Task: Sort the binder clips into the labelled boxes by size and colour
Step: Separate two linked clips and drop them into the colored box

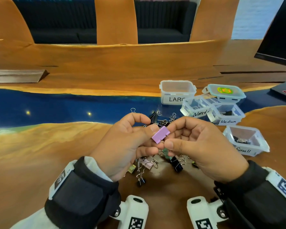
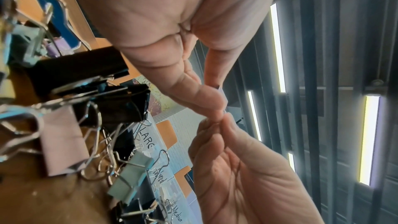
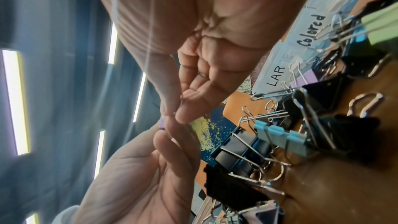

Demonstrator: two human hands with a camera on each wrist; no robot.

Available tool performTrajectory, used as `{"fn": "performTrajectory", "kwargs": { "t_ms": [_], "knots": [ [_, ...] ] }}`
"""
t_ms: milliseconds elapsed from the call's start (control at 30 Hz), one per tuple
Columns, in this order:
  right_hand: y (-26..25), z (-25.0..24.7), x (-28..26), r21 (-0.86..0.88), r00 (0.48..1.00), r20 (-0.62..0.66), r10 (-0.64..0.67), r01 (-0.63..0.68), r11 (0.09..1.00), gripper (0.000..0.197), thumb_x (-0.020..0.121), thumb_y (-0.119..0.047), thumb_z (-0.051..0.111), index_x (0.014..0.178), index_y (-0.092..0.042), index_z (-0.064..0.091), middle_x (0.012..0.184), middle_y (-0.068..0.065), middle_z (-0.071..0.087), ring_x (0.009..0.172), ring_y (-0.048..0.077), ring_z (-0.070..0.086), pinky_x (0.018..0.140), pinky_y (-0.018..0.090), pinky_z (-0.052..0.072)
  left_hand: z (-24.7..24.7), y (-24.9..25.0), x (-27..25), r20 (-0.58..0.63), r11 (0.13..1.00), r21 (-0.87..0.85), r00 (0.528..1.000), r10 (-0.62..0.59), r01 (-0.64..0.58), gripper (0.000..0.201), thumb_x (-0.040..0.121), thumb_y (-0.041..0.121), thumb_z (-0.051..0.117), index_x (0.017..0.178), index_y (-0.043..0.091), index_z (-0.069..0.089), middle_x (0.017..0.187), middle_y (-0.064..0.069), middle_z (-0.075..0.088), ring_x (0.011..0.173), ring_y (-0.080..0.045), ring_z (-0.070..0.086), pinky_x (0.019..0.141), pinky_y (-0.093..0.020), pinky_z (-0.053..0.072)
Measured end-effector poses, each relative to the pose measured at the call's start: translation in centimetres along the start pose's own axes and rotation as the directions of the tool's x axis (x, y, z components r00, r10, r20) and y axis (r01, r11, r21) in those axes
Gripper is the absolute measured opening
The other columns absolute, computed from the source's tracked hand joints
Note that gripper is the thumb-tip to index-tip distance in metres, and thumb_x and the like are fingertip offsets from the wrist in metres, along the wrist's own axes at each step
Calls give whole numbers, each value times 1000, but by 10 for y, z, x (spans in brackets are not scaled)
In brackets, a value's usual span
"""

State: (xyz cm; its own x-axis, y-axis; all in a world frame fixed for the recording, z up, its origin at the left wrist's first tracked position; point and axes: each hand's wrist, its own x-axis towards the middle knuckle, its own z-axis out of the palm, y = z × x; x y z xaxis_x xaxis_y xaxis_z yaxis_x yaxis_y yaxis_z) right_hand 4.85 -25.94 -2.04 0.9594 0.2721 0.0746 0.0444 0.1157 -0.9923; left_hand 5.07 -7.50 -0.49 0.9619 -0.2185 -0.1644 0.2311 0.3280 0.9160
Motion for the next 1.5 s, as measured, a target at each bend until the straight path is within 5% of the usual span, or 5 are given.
{"fn": "performTrajectory", "kwargs": {
  "t_ms": [367,467,700,900,1500],
  "knots": [
    [0,-1,1,-93,991,-42,-129,125,988,32,72,-8,78,101,-21,77,87,23,68,71,20,63,62,26,53,-5,0,-2,106,991,130,994,-32,18,28,74,31,74,96,15,79,92,-14,76,79,-18,72,60,-21,59],
    [1,-3,0,-181,987,-46,-151,140,973,31,73,-15,81,101,-28,77,94,9,73,76,18,67,68,28,52,-7,-1,-3,114,979,205,993,-9,-14,28,73,23,88,99,18,78,98,-9,76,88,-20,72,64,-24,58],
    [0,1,0,-90,994,7,-108,108,990,35,76,-7,74,110,-7,68,102,11,75,90,30,75,81,34,60,-9,-4,-1,147,988,153,989,-16,-7,21,76,15,76,97,15,76,93,-13,73,79,-18,69,57,-23,57],
    [-2,1,-1,-240,990,-46,-136,121,963,19,76,-22,76,92,-12,73,75,0,70,69,10,63,66,21,52,-9,-8,2,116,992,120,993,29,-43,35,74,14,72,107,3,67,85,-13,69,71,-15,67,55,-23,56],
    [-4,-5,-4,-337,992,-84,-91,58,940,11,80,-15,80,86,-11,72,73,7,71,63,15,63,64,33,56,-11,-8,3,158,987,128,985,74,-95,39,71,8,71,105,24,78,86,-14,70,81,-19,72,63,-22,57]
  ]
}}
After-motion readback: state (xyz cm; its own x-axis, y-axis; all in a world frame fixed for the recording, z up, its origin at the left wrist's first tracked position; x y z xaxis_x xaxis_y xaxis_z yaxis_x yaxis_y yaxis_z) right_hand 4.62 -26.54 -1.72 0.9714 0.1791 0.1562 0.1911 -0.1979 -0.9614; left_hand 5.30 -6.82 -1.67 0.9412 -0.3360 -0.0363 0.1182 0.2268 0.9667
